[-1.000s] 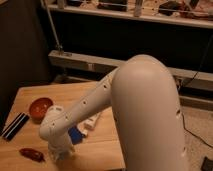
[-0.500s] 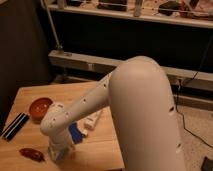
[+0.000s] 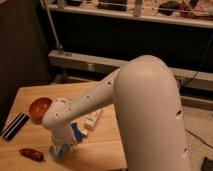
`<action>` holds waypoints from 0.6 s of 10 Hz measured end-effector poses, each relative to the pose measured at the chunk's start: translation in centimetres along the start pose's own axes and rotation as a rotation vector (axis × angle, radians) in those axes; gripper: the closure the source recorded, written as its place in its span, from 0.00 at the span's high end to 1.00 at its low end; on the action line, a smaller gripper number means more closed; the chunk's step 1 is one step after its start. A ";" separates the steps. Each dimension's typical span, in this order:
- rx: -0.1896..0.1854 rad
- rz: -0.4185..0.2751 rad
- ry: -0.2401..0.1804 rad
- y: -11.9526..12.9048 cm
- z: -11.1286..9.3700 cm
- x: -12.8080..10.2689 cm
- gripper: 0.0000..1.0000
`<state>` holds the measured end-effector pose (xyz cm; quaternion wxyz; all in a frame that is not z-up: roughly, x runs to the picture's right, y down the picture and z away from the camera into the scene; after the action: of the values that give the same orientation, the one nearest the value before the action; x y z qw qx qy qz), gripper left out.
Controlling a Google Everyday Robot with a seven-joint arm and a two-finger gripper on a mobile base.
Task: Pick up the ceramic cup
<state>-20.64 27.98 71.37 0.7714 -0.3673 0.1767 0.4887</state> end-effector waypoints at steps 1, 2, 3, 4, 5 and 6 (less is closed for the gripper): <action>0.009 0.004 -0.002 -0.2 0.0 -0.1 0.49; 0.022 0.007 0.000 -0.3 0.1 -0.2 0.37; 0.034 0.008 0.006 -0.3 0.3 -0.3 0.25; 0.037 0.007 0.007 -0.1 0.3 -0.3 0.18; 0.042 0.004 0.009 0.1 0.4 -0.4 0.09; 0.048 0.006 0.012 0.1 0.4 -0.5 0.02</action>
<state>-21.01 27.94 71.92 0.7775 -0.3511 0.1942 0.4843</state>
